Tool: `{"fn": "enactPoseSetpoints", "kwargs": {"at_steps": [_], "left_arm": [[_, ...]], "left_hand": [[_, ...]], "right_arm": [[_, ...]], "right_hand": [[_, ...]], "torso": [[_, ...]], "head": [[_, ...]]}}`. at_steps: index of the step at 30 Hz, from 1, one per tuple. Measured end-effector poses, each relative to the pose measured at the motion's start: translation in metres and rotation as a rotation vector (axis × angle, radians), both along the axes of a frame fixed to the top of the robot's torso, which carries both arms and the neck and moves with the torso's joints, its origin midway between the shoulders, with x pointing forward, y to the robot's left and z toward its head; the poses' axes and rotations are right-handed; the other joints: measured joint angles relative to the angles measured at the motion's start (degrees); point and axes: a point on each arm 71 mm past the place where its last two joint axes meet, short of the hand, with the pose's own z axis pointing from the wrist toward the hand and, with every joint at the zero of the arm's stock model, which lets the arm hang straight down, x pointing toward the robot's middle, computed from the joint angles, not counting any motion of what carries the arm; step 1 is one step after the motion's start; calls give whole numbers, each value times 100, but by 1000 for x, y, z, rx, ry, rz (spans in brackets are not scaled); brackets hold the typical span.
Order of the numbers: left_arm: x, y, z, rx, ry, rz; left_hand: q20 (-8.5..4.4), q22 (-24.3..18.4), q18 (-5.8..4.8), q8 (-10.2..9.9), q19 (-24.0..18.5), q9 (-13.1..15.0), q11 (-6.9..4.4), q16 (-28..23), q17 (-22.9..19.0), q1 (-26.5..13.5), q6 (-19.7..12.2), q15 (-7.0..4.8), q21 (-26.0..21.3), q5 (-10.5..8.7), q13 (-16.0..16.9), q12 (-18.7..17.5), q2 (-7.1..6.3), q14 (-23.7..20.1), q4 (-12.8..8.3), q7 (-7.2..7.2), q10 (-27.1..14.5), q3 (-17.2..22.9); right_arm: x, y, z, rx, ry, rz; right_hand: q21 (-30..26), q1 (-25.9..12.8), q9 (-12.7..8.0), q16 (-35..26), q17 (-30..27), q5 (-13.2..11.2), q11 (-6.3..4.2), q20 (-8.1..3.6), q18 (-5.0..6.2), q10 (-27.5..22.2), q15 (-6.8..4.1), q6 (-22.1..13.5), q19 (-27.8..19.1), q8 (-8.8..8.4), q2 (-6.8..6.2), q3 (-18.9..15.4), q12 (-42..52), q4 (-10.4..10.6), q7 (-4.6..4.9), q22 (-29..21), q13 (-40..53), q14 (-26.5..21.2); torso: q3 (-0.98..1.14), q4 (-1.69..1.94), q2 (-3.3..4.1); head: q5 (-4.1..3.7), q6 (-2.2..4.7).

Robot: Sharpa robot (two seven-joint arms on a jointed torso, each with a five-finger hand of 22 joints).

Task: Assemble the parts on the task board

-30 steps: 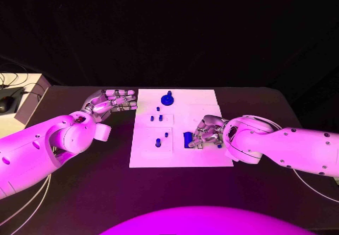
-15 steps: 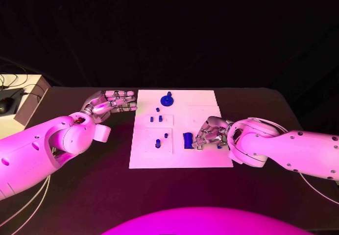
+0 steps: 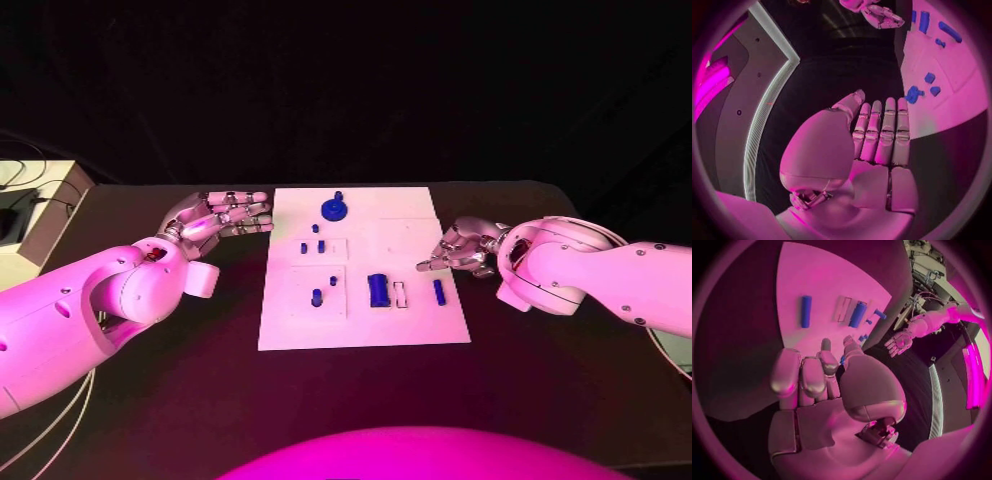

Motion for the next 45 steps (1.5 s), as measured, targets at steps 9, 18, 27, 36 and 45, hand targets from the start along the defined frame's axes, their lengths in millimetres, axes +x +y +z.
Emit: {"fn": "enactPoseSetpoints", "kwargs": {"at_steps": [9,18,27,36,45], "left_arm": [[0,0,-1,-1,2,1],[-1,1,-2,-2,3,1],[-1,1,-2,-2,3,2],[-1,2,-2,-1,4,4],[-1,3,-2,-1,4,5]], "left_hand": [[0,0,0,0,0,0,16,0,0,0,0,0,0,0,0,0,0,0,0,0,16,0],[0,0,0,0,0,0,16,0,0,0,0,0,0,0,0,0,0,0,0,0,16,0],[0,0,0,0,0,0,14,0,0,0,0,0,0,0,0,0,0,0,0,0,14,0],[0,0,-1,0,0,0,14,0,0,0,0,0,0,0,0,0,0,0,16,0,14,17],[0,0,0,0,0,0,13,0,0,0,0,0,0,0,0,0,0,0,16,0,13,17]], "right_arm": [[-6,-9,-7,-91,79,34],[-13,-9,-21,-170,123,56],[-14,3,-28,-191,122,76],[-11,4,-33,-205,123,72],[-8,7,-35,-221,117,84]], "right_hand": [[4,13,-235,-1,0,122,0,0,0,0,0,57,0,0,194,-84,0,-53,-35,5,6,0],[4,-49,-80,-1,-3,374,-1,0,0,2,0,131,0,83,253,-179,0,-8,-73,4,14,0],[27,-214,178,-2,9,261,-21,0,0,23,0,132,0,146,163,-240,0,279,-73,3,32,0],[27,-236,317,-2,14,270,-21,0,0,23,-1,111,0,216,140,-170,0,349,-115,2,32,0],[27,232,387,-2,13,614,-21,-1,0,22,-1,98,0,238,372,148,-34,-239,-107,2,31,0]], "torso": [[3,4,8],[-3,11,8],[-3,23,9],[-7,19,10],[-2,15,8]], "head": [[-58,3],[-79,-10],[-76,-39],[-57,-71],[-49,-101]]}}
